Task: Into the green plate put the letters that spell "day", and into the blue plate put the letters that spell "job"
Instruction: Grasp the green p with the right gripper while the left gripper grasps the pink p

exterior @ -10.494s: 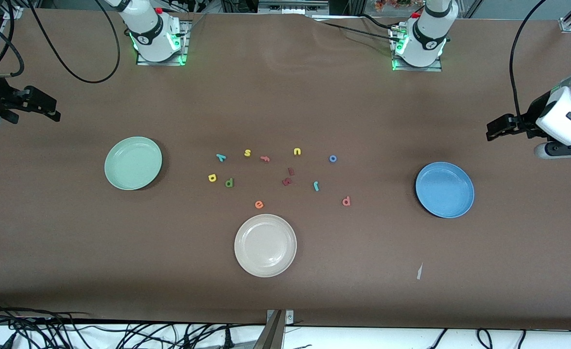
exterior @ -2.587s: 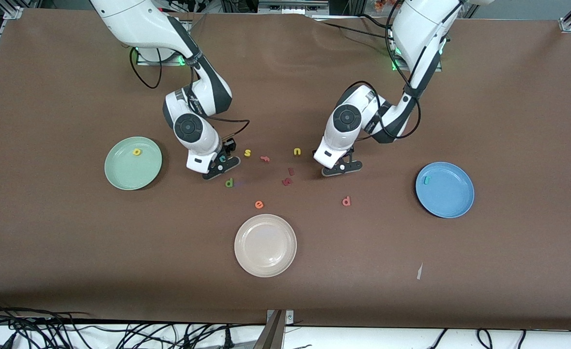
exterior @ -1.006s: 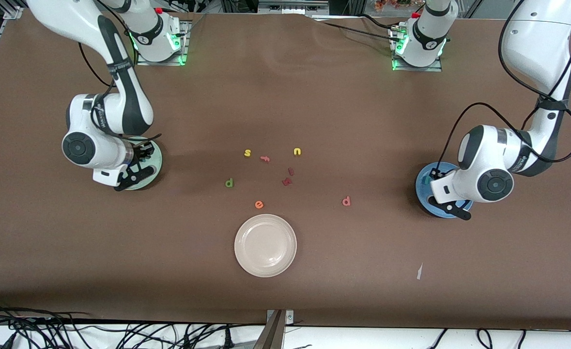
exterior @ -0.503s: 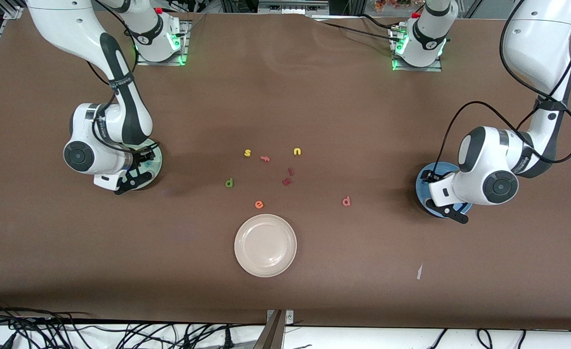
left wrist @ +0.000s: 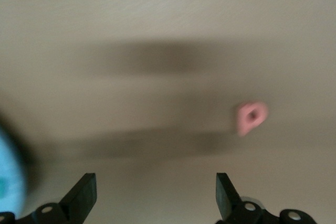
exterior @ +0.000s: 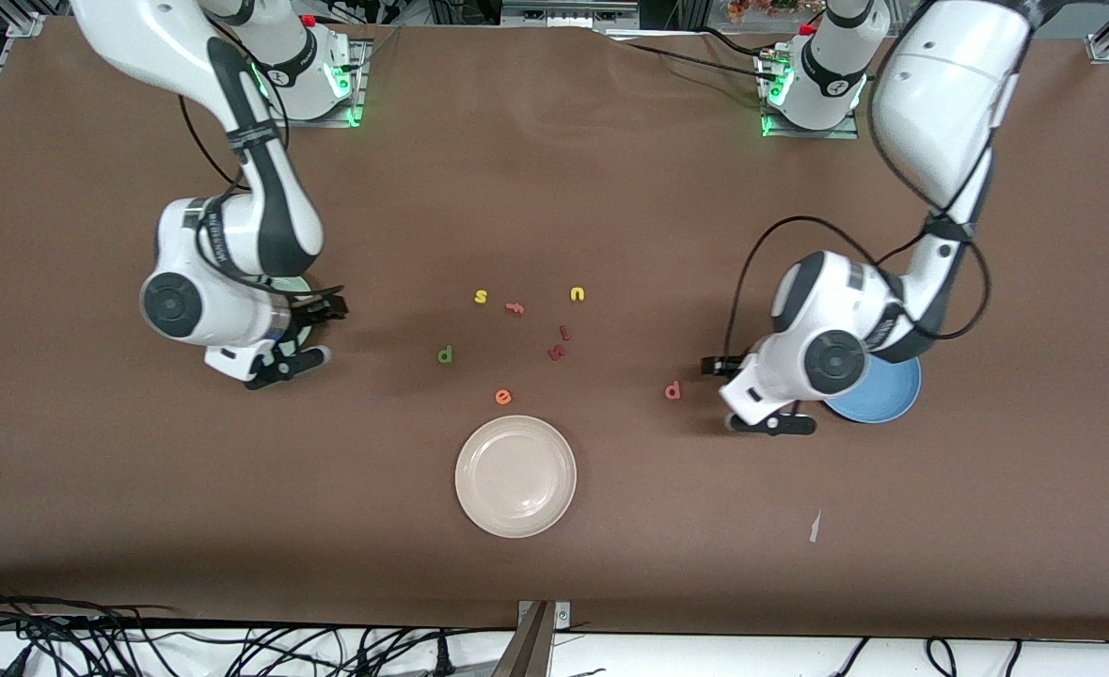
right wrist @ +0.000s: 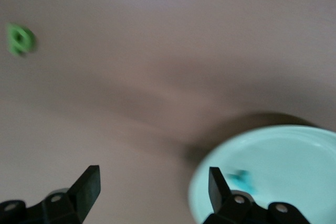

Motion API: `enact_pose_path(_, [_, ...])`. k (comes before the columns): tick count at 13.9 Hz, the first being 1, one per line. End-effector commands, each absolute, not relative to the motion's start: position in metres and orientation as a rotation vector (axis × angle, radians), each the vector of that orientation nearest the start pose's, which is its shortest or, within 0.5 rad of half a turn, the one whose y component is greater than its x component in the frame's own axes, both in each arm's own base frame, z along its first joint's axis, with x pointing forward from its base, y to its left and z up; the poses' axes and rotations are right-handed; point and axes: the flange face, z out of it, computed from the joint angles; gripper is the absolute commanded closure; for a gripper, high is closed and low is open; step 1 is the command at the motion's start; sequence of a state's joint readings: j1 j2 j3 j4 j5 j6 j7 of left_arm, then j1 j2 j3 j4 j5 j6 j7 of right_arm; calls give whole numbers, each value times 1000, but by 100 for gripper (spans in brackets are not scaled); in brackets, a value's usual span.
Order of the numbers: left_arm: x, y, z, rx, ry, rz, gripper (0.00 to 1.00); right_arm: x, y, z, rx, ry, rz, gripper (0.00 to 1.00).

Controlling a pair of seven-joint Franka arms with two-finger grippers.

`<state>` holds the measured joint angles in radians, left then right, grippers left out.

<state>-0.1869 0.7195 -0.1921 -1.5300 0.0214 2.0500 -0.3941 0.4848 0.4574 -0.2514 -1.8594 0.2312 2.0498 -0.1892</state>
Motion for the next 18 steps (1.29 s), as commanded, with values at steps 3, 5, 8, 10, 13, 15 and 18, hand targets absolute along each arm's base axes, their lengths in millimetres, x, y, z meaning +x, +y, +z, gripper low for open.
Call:
enact_pose_path(3, [648,-289,188,-3171,-325,224,3,602,249,250,-3108,-51,270,8])
enact_pose_path(5, [646,-298,179,-3175,-367,196,6,598,271,236,-3122,117,200,12])
enact_pose_path(8, [642,-307,167,-3139,-393,150,17,599,290,207,-3097,389,81,16])
enact_pose_path(10, [643,-305,166,-3130,-401,137,45,594,303,190,-3051,465,68,16])
enact_pose_path(13, [641,-308,166,-3128,-387,133,81,591,311,182,-3046,467,57,17])
enact_pose_path(15, [641,-308,166,-3124,-382,129,96,585,318,175,-3056,439,70,17])
enact_pose_path(18, [654,-288,192,-3128,-382,104,100,578,326,166,-3073,400,81,29])
